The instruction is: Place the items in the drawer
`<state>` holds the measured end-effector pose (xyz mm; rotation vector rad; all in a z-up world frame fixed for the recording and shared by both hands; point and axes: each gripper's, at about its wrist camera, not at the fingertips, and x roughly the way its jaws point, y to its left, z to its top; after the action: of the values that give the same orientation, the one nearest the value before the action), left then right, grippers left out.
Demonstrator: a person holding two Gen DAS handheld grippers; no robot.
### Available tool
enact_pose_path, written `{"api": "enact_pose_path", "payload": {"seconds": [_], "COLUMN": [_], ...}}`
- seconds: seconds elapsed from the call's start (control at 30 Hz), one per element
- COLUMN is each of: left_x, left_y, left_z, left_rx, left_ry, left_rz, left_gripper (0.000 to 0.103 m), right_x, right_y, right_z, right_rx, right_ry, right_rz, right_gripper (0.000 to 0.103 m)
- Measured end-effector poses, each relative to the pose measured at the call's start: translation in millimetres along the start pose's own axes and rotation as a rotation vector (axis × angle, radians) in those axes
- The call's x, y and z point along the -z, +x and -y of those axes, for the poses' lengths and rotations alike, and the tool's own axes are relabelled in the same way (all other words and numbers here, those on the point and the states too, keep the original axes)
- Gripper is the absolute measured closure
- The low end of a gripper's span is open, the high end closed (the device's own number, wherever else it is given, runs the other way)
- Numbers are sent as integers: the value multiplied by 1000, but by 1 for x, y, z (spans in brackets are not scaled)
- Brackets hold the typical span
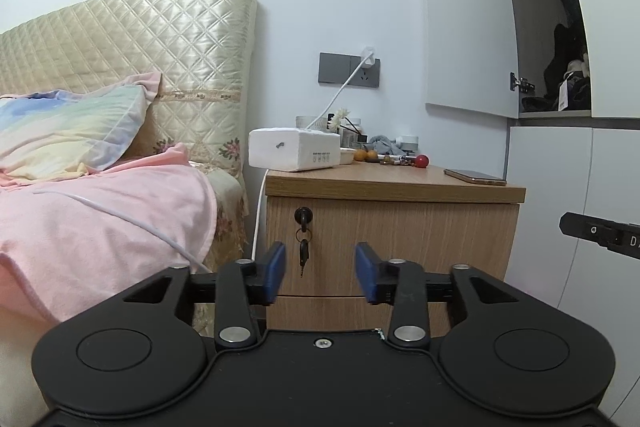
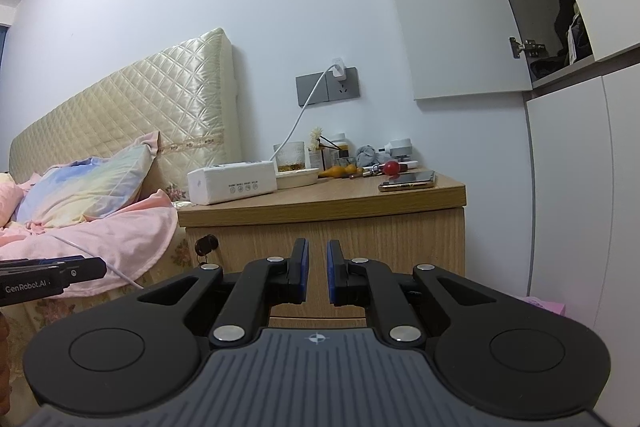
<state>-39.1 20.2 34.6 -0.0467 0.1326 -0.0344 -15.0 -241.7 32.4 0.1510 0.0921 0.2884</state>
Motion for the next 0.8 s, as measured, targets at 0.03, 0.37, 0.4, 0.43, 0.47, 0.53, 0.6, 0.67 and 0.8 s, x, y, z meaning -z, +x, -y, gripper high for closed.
{"api": "enact_pose_path", "payload": {"seconds": [0.03, 0.37, 0.4, 0.43, 0.47, 0.53, 0.6, 0.67, 0.8], "left_x": [0, 0, -1, -1, -1, 0, 1, 3, 5], "left_y": [-1, -12, -14, -15, -16, -18, -20, -22, -24], "left_z": [0, 2, 2, 2, 2, 3, 4, 6, 10], "left_rx": [4, 24, 25, 25, 24, 22, 26, 29, 18], "left_ry": [1, -4, -5, -5, -4, 0, 1, 1, 18], "left_rz": [1, 19, 23, 26, 29, 32, 35, 39, 49], "left_gripper": [61, 38, 34, 29, 26, 20, 14, 5, 2], "right_x": [0, 2, 2, 3, 3, 3, 4, 4, 6], "right_y": [-1, -11, -11, -12, -13, -14, -15, -17, -19], "right_z": [-1, -6, -6, -6, -7, -7, -8, -8, -9], "right_rx": [1, 14, 15, 16, 16, 19, 20, 19, 14], "right_ry": [-2, -4, -4, -3, -4, -5, -4, -4, -2], "right_rz": [0, 3, 3, 4, 4, 4, 4, 1, -4], "right_gripper": [92, 92, 92, 92, 92, 91, 91, 88, 84]}}
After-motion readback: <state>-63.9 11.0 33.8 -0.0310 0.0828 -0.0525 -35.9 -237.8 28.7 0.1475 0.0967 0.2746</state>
